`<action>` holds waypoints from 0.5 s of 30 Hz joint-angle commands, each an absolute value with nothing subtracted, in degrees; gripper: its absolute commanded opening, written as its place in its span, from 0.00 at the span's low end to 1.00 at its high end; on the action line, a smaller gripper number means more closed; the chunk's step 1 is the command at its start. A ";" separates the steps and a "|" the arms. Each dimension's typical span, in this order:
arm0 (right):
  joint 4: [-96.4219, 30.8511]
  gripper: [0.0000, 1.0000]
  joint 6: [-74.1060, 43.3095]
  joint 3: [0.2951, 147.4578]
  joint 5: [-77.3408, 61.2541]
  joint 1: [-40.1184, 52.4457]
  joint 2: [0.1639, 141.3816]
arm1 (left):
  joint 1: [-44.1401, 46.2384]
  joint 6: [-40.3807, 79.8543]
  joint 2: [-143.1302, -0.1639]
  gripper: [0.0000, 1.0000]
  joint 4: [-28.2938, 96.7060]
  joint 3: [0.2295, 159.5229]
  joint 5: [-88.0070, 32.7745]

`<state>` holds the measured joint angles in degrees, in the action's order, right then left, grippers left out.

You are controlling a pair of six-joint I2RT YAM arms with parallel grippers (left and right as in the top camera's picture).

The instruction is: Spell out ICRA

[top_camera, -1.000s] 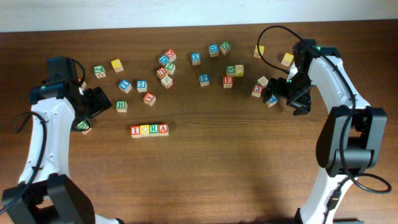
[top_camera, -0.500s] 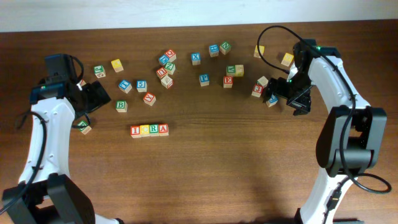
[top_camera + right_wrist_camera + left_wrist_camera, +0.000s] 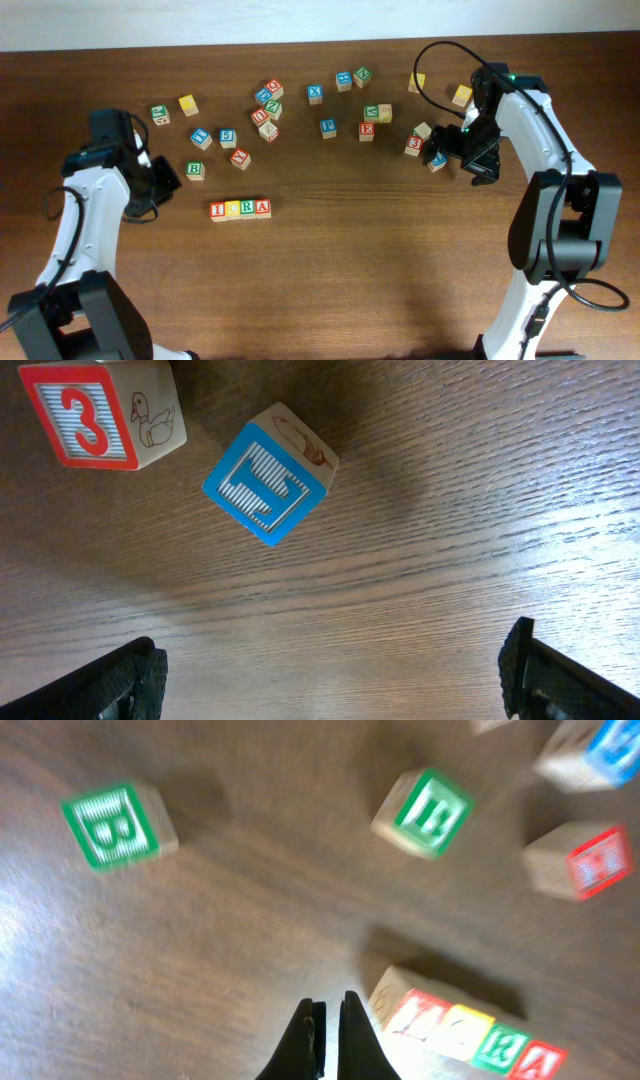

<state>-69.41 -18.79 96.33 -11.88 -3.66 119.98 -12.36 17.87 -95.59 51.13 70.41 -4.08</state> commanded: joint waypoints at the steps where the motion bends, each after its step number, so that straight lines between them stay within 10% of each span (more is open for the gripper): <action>1: -69.36 0.98 -18.24 96.97 -11.38 -3.77 119.02 | -12.38 14.02 -95.90 0.00 50.09 67.13 -3.25; 15: -69.38 0.98 -18.22 96.97 -11.38 -3.79 119.02 | -10.85 4.97 -96.03 0.00 35.92 57.41 -8.23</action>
<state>-69.41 -18.74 96.33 -11.88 -3.66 119.98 -12.19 9.47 -95.59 36.60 57.93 -6.09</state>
